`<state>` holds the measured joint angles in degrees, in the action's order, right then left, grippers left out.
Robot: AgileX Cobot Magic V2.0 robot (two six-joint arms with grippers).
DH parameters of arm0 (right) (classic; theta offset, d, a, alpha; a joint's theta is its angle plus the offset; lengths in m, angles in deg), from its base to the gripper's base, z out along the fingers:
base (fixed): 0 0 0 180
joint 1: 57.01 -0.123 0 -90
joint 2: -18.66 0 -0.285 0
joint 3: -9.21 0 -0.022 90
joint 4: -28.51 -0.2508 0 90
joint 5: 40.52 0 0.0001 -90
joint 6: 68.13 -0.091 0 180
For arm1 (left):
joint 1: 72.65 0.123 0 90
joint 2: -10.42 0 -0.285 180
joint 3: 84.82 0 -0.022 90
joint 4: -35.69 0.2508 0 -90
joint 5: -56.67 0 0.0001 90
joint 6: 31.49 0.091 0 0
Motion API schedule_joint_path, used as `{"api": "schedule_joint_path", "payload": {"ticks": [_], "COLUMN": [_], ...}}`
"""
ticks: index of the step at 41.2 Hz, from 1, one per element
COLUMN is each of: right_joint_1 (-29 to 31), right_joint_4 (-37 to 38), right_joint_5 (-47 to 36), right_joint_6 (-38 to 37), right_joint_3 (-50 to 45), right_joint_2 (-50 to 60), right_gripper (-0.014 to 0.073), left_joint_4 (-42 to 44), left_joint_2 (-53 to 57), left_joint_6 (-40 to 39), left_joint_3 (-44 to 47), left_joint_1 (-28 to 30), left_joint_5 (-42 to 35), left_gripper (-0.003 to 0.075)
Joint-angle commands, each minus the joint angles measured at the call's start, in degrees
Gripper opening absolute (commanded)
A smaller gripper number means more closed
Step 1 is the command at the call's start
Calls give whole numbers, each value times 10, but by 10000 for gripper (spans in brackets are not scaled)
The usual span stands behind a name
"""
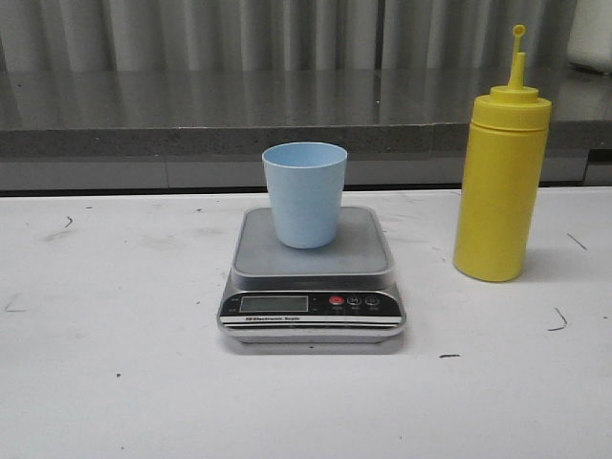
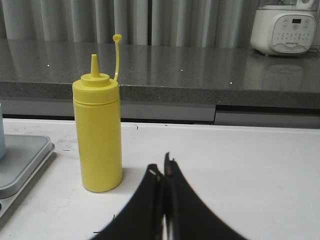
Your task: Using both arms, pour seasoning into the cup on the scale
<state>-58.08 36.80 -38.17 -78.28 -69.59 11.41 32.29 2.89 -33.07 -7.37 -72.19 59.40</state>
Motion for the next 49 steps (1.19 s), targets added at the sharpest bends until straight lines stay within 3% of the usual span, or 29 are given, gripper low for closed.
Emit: {"api": "schedule_joint_path", "payload": {"ticks": [1,10,15,18,49], "right_joint_1": [3,3,3,3,3], "right_joint_4": [5,-19,-121,-154,-119], "right_joint_5": [-51,-47,-46,-46,-27], "right_joint_6": [5,15,121,143,107], "right_joint_3": [4,4,4,4,4], "right_joint_2": [10,10,10,10,10], "right_gripper": [-68,-68,-68,-68,-68], "left_joint_4": [-6,-6,-6,-6,-6], "left_joint_2": [9,9,9,9,9], "left_joint_6": [-2,-2,-2,-2,-2], "left_joint_3": [14,14,14,14,14], "left_joint_1": [1,1,1,1,1], "left_joint_5": [-44,-44,-44,-44,-44], "left_gripper": [-20,-20,-20,-20,-20]}}
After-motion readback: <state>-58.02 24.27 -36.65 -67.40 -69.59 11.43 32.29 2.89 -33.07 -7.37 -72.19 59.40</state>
